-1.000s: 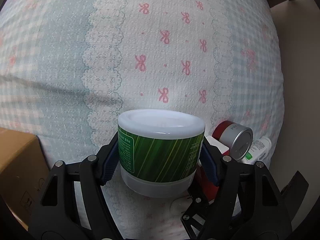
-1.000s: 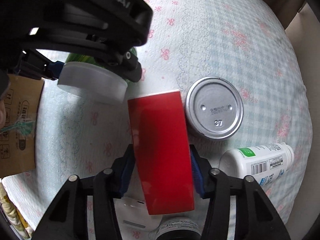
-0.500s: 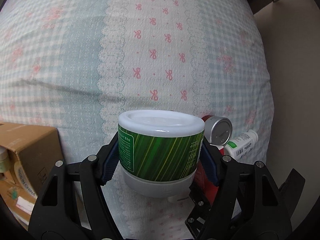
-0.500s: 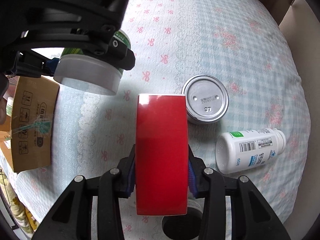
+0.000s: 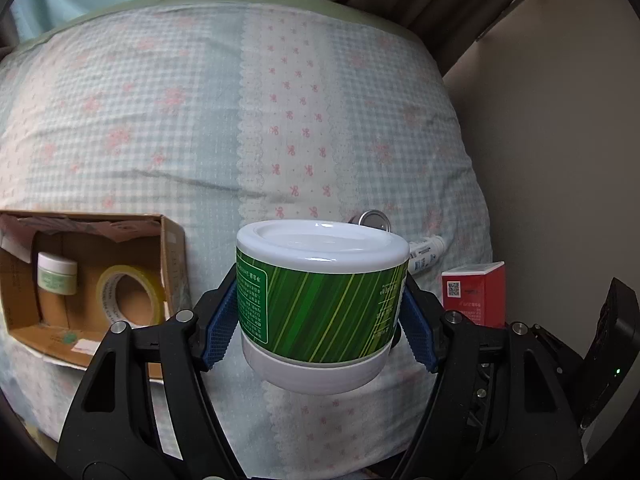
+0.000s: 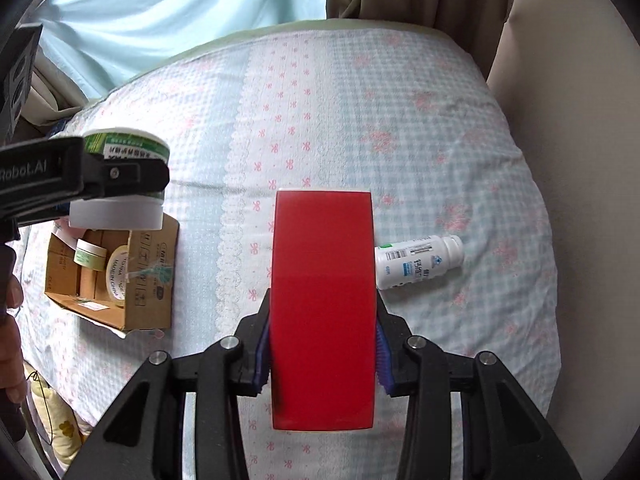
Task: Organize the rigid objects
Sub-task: 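Carry the green-striped jar and red box over the cardboard box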
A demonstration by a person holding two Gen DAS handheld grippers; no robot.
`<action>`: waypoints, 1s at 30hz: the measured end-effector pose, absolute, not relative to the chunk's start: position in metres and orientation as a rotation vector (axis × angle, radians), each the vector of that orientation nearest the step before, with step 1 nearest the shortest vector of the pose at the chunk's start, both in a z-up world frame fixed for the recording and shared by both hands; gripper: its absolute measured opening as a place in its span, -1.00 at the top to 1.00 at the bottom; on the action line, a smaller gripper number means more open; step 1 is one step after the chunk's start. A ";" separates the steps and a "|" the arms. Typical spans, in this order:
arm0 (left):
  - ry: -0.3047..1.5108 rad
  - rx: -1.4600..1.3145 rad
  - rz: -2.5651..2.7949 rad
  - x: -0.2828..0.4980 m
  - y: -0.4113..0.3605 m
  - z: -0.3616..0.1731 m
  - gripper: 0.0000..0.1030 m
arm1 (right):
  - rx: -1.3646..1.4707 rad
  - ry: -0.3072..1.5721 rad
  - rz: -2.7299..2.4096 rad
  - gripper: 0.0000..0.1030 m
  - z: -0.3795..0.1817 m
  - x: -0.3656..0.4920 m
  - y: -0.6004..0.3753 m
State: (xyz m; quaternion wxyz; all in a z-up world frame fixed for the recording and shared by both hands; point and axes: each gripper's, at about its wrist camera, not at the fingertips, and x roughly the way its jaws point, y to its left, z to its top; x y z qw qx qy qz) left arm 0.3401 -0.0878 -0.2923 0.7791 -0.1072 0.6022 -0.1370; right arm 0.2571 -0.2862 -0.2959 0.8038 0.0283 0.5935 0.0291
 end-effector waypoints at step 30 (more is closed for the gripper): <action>1.115 -0.229 -0.218 0.229 0.174 -0.183 -0.33 | 0.116 1.124 0.225 0.26 -0.165 0.213 -0.081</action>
